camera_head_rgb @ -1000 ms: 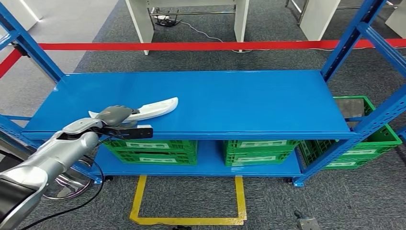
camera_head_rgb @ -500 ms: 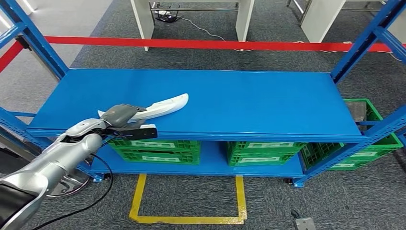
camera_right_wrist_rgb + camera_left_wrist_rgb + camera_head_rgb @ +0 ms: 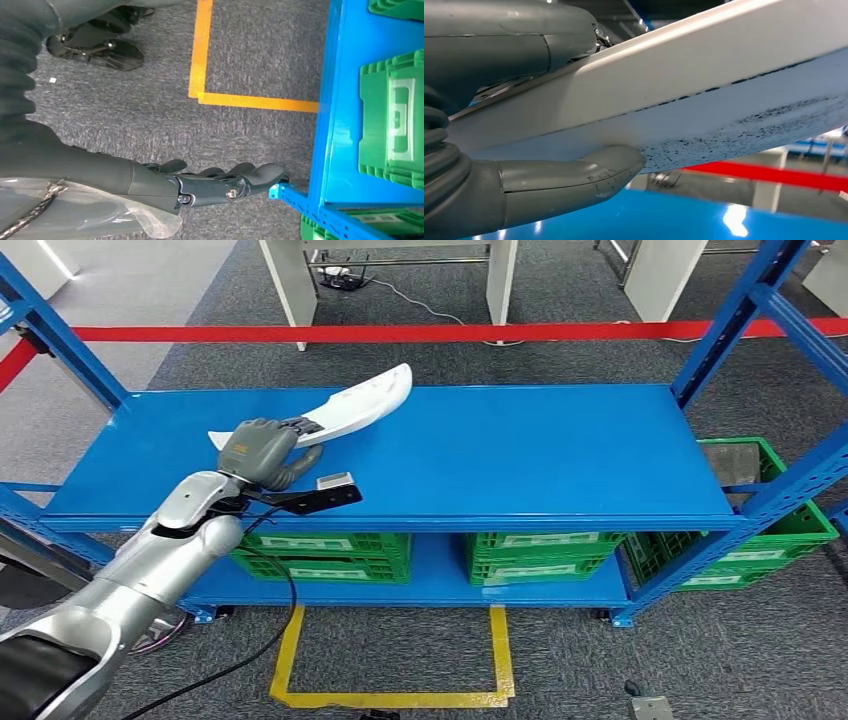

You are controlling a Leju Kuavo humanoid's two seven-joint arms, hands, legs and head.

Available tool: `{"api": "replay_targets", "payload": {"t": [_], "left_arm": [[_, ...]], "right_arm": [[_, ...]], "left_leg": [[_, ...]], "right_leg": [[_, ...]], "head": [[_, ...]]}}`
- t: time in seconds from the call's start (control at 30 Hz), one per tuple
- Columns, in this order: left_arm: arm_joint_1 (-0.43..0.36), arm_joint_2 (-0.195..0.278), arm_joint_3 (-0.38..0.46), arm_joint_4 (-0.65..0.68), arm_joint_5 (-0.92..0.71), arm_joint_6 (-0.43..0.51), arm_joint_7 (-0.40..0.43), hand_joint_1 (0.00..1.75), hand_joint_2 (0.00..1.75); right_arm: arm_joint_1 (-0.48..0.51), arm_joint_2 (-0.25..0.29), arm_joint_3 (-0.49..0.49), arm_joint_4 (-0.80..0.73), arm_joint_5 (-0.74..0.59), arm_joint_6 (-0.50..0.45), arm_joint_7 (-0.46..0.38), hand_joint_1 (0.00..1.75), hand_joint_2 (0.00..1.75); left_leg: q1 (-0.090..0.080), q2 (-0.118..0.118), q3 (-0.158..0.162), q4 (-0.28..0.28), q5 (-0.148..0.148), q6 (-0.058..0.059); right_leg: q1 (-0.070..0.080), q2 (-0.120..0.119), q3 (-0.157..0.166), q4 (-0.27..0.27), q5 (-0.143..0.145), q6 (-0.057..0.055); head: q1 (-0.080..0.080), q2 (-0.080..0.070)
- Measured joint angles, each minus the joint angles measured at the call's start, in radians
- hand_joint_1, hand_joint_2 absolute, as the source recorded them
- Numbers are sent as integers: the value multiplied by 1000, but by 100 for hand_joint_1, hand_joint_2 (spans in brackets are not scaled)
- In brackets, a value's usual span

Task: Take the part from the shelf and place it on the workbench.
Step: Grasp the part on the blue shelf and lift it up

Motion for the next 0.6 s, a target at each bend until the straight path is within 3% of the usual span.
{"api": "replay_targets", "payload": {"t": [0.03,0.1,0.13,0.2,0.3,0.37,0.43,0.47,0.5,0.53,0.6], "left_arm": [[3,-6,6,-17,-5,13,3,175,175],[7,-23,21,-55,-16,53,9,175,175],[8,-32,29,-72,-19,76,12,175,175],[18,-50,45,-105,-20,113,19,175,175],[45,-83,75,-150,28,146,18,175,175],[64,-108,97,-181,98,167,-6,175,175],[102,-140,122,-220,187,206,-48,175,175],[126,-156,134,-239,223,225,-67,175,175],[147,-171,143,-256,249,239,-82,175,175],[164,-182,151,-270,263,245,-90,175,175],[184,-196,165,-293,283,252,-100,175,175]], "right_arm": [[1,1,0,0,-2,-1,0,0,175],[1,2,0,0,-5,-4,0,0,175],[0,2,0,0,-5,-5,0,0,175],[0,3,0,0,-6,-8,0,0,175],[1,3,0,0,-12,-11,0,0,175],[1,3,0,0,-17,-15,0,0,175],[5,4,0,0,-22,-20,0,0,175],[9,4,0,0,-25,-22,0,0,175],[12,5,0,0,-27,-24,0,0,175],[14,5,0,0,-29,-25,0,0,175],[14,5,0,-1,-32,-28,0,0,175]], "left_leg": [[0,0,10,-27,27,1],[0,0,65,-149,98,5],[-1,-1,91,-208,118,8],[-4,-2,112,-258,121,15],[-3,-1,113,-268,121,31],[0,1,116,-272,123,42],[0,2,116,-272,122,48],[-1,2,116,-272,121,49],[-2,1,116,-272,121,50],[-2,0,117,-272,121,50],[-2,-1,119,-271,120,49]], "right_leg": [[0,1,1,1,-2,1],[1,2,3,5,-7,7],[3,3,1,8,-9,11],[5,3,-4,11,-9,20],[4,3,-11,15,-17,36],[2,1,-43,80,-59,45],[1,0,-108,218,-119,50],[0,0,-137,275,-136,52],[0,0,-150,298,-133,52],[0,0,-144,279,-112,50],[1,0,-83,147,-43,44]], "head": [[0,0],[0,0],[1,0],[1,0],[2,0],[4,0],[5,0],[5,0],[5,0],[5,0],[6,0]]}}
